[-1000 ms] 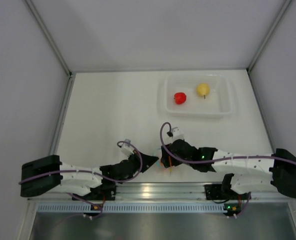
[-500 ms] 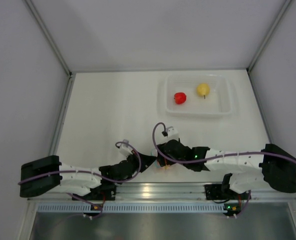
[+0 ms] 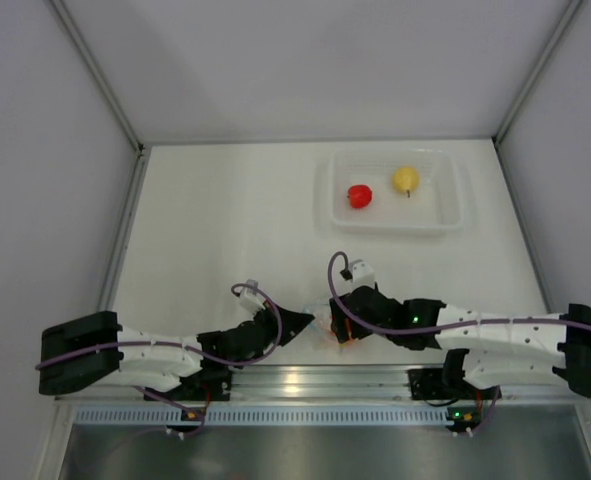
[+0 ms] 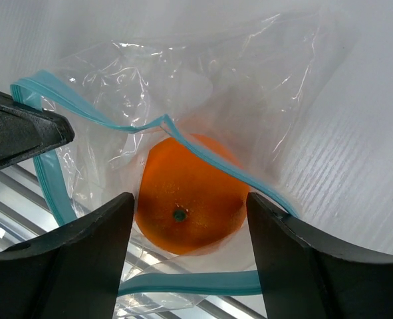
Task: Open the zip-top bag and remove the fake food
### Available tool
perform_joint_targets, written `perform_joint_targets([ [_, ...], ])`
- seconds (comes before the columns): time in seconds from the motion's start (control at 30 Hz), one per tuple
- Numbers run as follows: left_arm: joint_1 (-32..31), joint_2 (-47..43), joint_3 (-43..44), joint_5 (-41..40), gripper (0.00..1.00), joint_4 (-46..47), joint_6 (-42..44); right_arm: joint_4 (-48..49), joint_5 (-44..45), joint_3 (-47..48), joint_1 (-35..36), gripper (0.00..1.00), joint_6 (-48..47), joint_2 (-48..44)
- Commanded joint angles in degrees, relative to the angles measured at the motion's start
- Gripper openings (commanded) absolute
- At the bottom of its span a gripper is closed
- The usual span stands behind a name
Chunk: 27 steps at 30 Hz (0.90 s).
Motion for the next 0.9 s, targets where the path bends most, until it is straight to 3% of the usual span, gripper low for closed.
perform_joint_targets([
  [0.0,0.0,-0.9,-0.1,-1.1,0.00,1.9,-0.1,-3.3,2.2,-0.8,1.2,0.69,1.1,-1.5],
  [0.3,-0.1,-0.4,0.4,-0.5,0.00,1.8,0.2,-5.9,2.7,1.4,1.2,0.75,0.3,4.3],
  [0.53,0.0,-0.7,0.0,-0.6,0.00,1.8,-0.1,-7.6,3.5,-0.1,1.3,0.74,0.8,1.0],
  [0.87,0.0,-1.7,0.1,-1.3,0.00,1.9,1.0,-5.2,1.3,0.6,1.3,0.75,-0.6,10.0],
])
